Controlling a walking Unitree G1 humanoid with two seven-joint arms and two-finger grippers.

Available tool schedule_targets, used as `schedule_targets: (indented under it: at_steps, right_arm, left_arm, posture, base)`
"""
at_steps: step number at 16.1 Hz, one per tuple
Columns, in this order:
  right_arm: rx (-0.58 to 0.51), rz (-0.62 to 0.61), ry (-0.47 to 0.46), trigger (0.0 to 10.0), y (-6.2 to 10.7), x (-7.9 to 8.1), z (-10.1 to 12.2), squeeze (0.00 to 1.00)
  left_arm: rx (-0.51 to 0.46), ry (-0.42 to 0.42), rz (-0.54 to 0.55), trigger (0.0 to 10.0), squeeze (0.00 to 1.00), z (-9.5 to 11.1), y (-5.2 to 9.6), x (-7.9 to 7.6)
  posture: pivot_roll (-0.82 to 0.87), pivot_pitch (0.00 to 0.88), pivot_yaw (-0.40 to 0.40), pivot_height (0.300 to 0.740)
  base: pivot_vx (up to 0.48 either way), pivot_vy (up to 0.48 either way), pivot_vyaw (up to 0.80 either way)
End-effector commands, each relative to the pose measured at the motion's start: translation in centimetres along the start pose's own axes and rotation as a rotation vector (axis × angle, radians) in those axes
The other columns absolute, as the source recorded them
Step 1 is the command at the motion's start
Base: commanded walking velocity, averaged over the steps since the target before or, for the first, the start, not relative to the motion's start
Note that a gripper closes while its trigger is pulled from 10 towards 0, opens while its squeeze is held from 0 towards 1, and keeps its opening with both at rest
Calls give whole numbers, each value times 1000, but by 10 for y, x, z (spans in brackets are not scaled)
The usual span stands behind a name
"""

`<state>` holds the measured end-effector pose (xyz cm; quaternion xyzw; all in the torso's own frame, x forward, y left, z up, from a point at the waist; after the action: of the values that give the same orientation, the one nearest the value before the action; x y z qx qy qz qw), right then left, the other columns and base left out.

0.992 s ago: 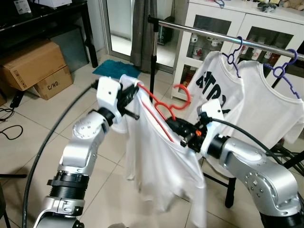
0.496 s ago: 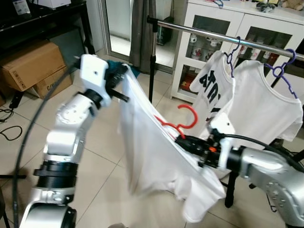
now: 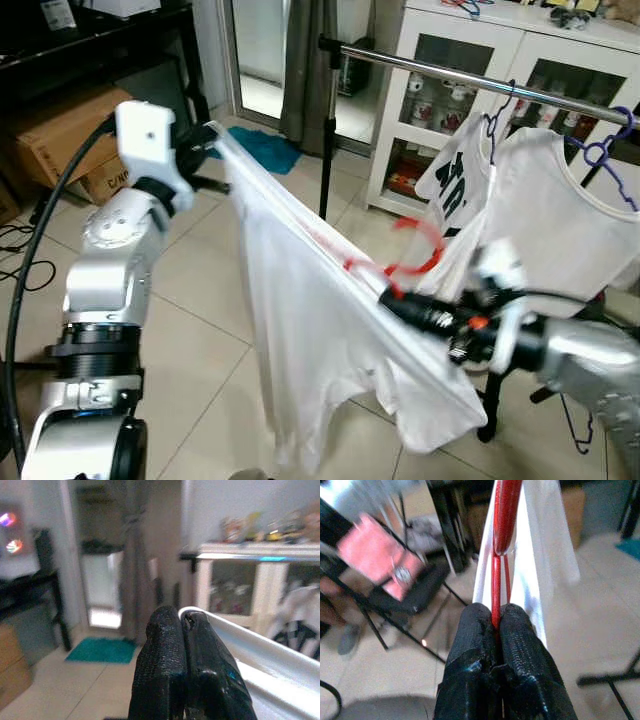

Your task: Hang hanger

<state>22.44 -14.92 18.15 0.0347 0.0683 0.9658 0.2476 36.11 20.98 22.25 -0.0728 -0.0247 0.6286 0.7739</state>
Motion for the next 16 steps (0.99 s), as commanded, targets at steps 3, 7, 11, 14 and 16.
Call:
schedule_targets:
  at_steps: [3, 7, 11, 14, 16]
  right_arm:
    - [-51, -69, -31, 0, 2, -8, 8, 0]
    - [-234, -244, -101, 0, -13, -25, 24, 0]
    - [-558, -431, -324, 0, -25, -46, 51, 0]
    - [-609, -577, -353, 0, -25, -57, 50, 0]
    - [-342, -688, -214, 2235, -31, -57, 25, 0]
  left_arm:
    - [-24, 22, 21, 0, 0, 0, 4, 5]
    - [58, 128, -215, 0, 0, -22, 7, -47]
    - [154, 226, -501, 0, 0, -38, 25, -114]
    - [79, 311, -605, 0, 0, -16, 42, -132]
    - [124, 270, -387, 0, 0, -24, 48, -106]
  posture:
    - [64, 0, 6, 740]
    - [67, 0, 12, 740]
    - [68, 0, 7, 740]
    - [88, 0, -6, 740]
    - [93, 0, -15, 740]
  base:
    - [0, 0, 0]
    - [0, 0, 0]
    - [0, 0, 0]
    - [0, 0, 0]
    - [0, 0, 0]
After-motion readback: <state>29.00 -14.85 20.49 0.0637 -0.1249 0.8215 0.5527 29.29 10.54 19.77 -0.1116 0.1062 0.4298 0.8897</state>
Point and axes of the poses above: a point about 5 cm out from each wrist's last joint towards the gripper, its own y axis pointing back from the gripper into the wrist, its own z axis along the axis of the wrist's last joint, x = y × z, the point moved 1 cm from there along -y, pointing out of the wrist towards the gripper, and after that the axes turned 8 degrees about y, right-handed, at the moved point
